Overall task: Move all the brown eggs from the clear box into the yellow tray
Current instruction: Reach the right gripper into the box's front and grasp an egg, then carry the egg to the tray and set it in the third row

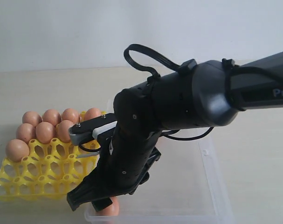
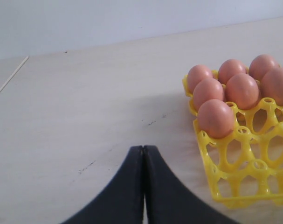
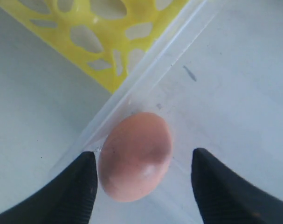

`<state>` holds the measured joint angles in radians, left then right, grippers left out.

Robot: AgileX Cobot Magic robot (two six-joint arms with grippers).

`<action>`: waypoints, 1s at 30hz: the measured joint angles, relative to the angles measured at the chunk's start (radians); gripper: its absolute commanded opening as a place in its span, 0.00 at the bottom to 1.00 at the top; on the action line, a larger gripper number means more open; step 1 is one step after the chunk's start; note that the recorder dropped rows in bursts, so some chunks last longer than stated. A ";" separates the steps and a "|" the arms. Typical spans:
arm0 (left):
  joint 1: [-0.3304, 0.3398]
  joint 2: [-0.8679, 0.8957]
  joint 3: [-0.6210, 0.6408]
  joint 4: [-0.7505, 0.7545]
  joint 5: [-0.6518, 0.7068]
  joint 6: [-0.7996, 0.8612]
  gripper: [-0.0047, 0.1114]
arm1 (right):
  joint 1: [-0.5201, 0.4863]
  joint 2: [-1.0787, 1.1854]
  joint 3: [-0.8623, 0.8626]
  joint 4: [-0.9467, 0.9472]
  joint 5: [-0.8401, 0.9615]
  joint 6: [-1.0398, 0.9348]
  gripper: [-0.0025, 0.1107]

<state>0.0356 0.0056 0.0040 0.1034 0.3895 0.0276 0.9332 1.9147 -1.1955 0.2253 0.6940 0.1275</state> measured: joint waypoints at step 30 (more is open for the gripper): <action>0.000 0.000 0.000 0.000 0.000 0.000 0.04 | -0.025 -0.170 0.004 -0.114 -0.323 -0.204 0.02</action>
<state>0.0356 0.0056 0.0040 0.1034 0.3895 0.0276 0.9084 1.7446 -1.1913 0.1113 0.3712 -0.0764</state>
